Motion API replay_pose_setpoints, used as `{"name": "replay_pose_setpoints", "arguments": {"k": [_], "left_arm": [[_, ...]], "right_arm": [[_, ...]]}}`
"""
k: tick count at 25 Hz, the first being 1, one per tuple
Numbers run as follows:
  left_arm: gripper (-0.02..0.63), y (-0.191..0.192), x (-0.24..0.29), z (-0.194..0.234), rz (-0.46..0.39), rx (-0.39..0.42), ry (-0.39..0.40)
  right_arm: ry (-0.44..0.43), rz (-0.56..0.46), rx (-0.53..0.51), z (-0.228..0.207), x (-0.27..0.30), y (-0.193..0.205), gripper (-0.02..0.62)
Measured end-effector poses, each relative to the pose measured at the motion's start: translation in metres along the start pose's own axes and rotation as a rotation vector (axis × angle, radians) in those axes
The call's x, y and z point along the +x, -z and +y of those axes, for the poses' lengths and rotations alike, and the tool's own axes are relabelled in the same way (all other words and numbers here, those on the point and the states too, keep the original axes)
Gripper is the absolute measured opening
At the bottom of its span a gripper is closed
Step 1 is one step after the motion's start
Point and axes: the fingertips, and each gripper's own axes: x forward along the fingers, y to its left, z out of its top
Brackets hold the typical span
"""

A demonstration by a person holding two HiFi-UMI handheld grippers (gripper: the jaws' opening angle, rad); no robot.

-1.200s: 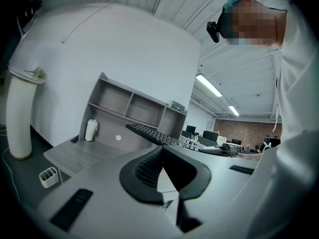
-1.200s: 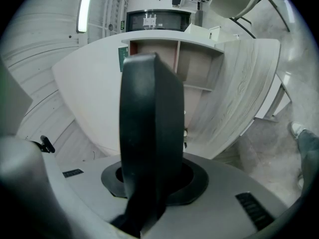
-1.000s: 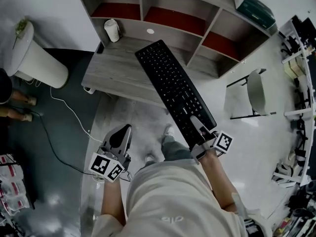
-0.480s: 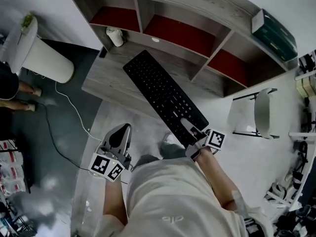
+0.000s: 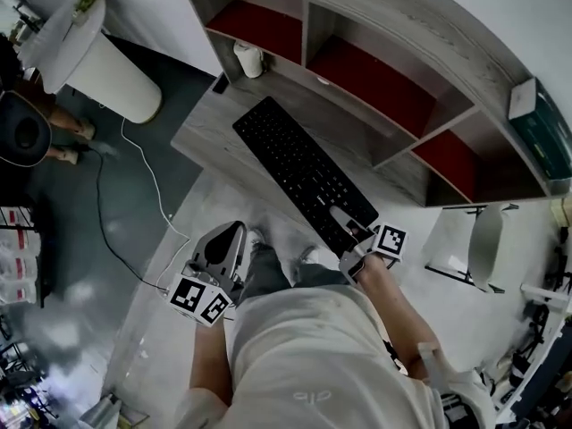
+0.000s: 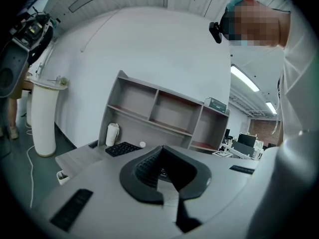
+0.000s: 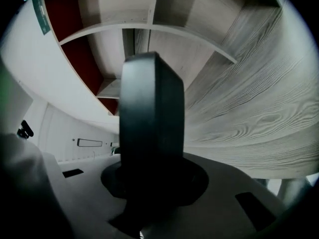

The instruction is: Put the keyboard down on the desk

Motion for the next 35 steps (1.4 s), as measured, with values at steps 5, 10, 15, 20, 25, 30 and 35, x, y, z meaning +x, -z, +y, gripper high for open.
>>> {"name": "replay_pose_setpoints", "arguments": {"k": [5, 10, 15, 20, 25, 30, 35], "left_arm": [[0.016, -0.006, -0.012, 0.039, -0.004, -0.024, -0.016], [0.015, -0.018, -0.021, 0.086, 0.002, -0.035, -0.026], [0.016, -0.025, -0.030, 0.127, 0.013, -0.040, -0.022], [0.016, -0.026, -0.035, 0.164, 0.027, -0.043, -0.014], [0.017, -0.026, -0.040, 0.196, 0.038, -0.055, -0.017], [0.017, -0.024, -0.042, 0.219, 0.050, -0.067, -0.017], [0.016, -0.023, -0.041, 0.236, 0.062, -0.087, -0.020]], "right_arm": [[0.052, 0.040, -0.018, -0.008, 0.039, 0.007, 0.130], [0.097, 0.053, 0.009, -0.017, 0.083, 0.024, 0.130], [0.133, 0.072, 0.028, -0.030, 0.123, 0.042, 0.130], [0.153, 0.089, 0.058, -0.039, 0.159, 0.055, 0.132], [0.153, 0.114, 0.091, -0.044, 0.191, 0.064, 0.135], [0.152, 0.142, 0.073, -0.047, 0.215, 0.064, 0.138], [0.138, 0.153, 0.071, -0.045, 0.239, 0.057, 0.143]]}}
